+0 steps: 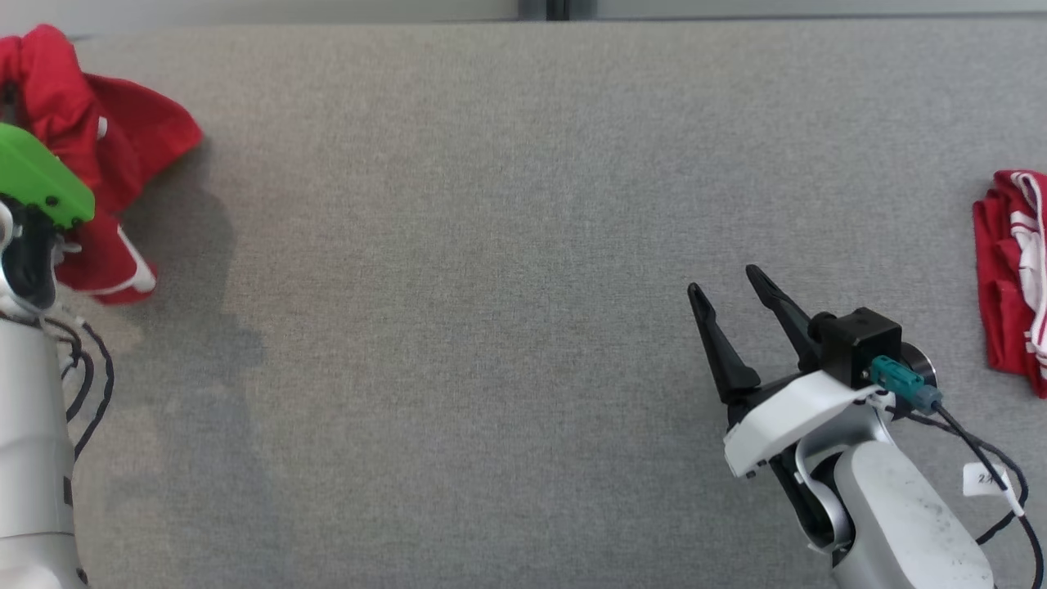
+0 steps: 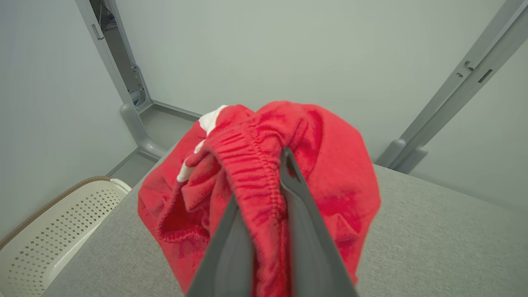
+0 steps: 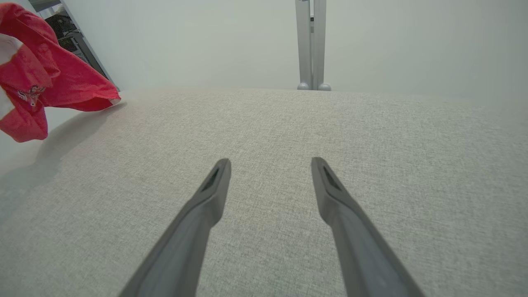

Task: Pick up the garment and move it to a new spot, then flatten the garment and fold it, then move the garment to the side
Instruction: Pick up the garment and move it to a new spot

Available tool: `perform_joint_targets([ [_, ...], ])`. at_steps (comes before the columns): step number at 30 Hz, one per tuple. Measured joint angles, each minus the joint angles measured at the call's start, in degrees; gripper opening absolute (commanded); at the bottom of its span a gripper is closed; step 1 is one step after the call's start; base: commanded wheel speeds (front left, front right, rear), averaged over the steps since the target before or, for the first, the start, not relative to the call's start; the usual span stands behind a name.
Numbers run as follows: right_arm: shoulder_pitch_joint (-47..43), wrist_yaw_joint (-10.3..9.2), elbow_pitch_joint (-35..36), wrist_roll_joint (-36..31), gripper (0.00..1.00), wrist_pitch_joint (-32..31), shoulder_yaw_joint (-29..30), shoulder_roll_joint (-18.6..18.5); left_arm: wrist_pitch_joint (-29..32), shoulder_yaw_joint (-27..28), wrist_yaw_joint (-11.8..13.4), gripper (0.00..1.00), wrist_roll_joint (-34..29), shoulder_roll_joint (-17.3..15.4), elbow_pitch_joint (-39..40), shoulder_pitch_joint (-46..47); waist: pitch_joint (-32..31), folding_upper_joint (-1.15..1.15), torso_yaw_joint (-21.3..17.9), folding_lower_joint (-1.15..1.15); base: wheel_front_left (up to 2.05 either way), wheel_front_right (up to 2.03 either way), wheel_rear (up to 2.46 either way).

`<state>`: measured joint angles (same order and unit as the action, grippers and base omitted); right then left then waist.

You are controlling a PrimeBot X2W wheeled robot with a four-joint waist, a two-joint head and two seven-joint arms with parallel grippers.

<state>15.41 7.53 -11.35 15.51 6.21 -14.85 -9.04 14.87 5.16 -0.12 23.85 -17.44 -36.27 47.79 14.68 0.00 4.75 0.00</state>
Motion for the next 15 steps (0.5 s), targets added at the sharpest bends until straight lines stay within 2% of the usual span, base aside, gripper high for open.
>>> perform_joint_targets([
  [4,-1.1,0.0,-2.2,0.5,1.0,1.3,0.0,1.2,2.3,-2.9,-0.8,0.0,-0.8,1.2,6.8,1.1,-4.0,0.0,-1.2,0.0,0.0,0.0,0.0],
  [10,-1.2,0.0,-3.6,1.0,1.0,2.1,-0.8,2.2,5.6,-8.0,-2.3,0.0,-0.7,6.0,16.6,1.2,-8.0,0.0,-5.1,0.0,0.0,0.0,0.0],
  [15,-1.1,0.0,-4.0,1.2,1.0,2.5,-1.2,2.3,7.0,-13.7,-3.5,0.0,-0.7,10.5,23.0,0.4,-9.5,0.0,-9.8,0.0,0.0,0.0,0.0],
])
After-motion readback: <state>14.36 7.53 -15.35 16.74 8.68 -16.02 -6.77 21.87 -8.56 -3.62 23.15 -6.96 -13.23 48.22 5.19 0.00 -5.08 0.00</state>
